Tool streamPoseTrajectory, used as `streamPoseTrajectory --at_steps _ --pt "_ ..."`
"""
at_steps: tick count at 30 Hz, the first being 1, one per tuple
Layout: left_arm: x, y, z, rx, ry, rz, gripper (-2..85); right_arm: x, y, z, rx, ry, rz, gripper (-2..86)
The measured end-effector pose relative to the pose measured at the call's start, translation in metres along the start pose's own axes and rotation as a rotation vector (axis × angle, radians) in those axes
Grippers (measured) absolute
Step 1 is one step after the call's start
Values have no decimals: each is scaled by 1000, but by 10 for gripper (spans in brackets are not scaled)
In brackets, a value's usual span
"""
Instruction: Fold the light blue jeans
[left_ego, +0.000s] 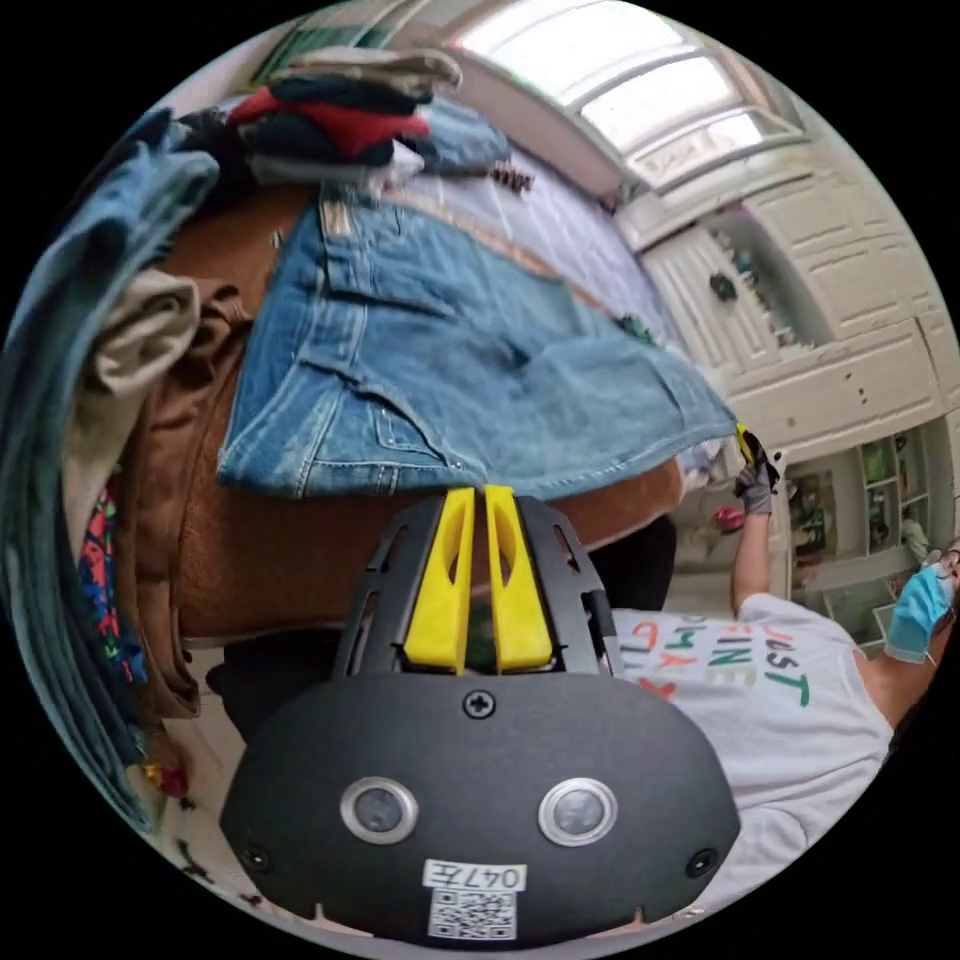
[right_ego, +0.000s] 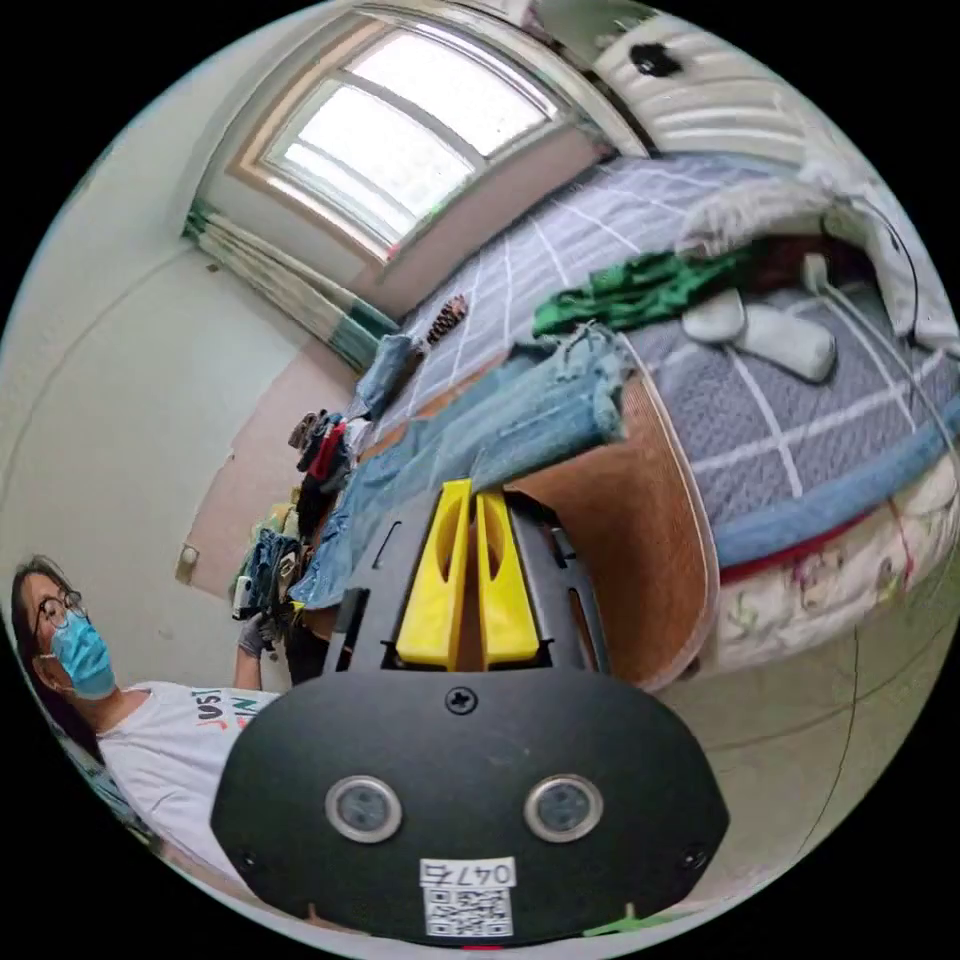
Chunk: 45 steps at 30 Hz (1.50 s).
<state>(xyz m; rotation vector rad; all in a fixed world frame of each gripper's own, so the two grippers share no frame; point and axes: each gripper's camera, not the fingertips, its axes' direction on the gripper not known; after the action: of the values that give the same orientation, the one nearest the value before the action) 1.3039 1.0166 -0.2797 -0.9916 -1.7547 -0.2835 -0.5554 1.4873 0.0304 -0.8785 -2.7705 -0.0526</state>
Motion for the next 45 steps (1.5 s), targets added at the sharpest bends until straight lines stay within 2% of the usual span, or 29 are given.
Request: streamPoseTrajectory --at_steps 3,5,8,12,16,18,21,23,28,32,34,36,42,45 --pt "16 -11 41 -120 -111 21 -8 79 62 43 -152 31 223 -10" --pt "21 -17 45 -118 -119 11 -7 111 103 60 -192 71 335 -10" --pt "29 -24 37 -107 -88 -3 -5 121 127 55 -94 -24 383 -9" --pt "57 -30 22 -155 -107 18 7 106 123 58 -102 10 341 0" --pt "103 -19 -35 -128 -152 73 11 82 104 60 -104 58 312 41" --pt "139 -18 -88 -37 -204 114 10 72 95 63 -117 86 316 51" --pt "183 -55 -133 111 -317 172 5 43 84 63 -73 249 315 52" --pt "204 -102 -131 146 -411 214 1 14 79 69 -10 341 303 51" --pt "250 -252 -73 158 -555 327 -7 -33 63 92 8 315 240 43" --pt "261 -339 3 8 -709 272 -8 -58 41 112 -5 263 204 32" --pt "255 -348 28 -85 -775 240 -9 -66 28 121 -15 238 194 29" --pt "264 -335 13 -18 -776 239 -9 -76 11 133 -36 232 177 28" --pt "276 -318 -8 -123 -1023 304 -10 -113 -85 183 -91 246 63 21" --pt "268 -318 -40 -53 -909 252 -10 -130 -161 223 -122 281 -17 14"
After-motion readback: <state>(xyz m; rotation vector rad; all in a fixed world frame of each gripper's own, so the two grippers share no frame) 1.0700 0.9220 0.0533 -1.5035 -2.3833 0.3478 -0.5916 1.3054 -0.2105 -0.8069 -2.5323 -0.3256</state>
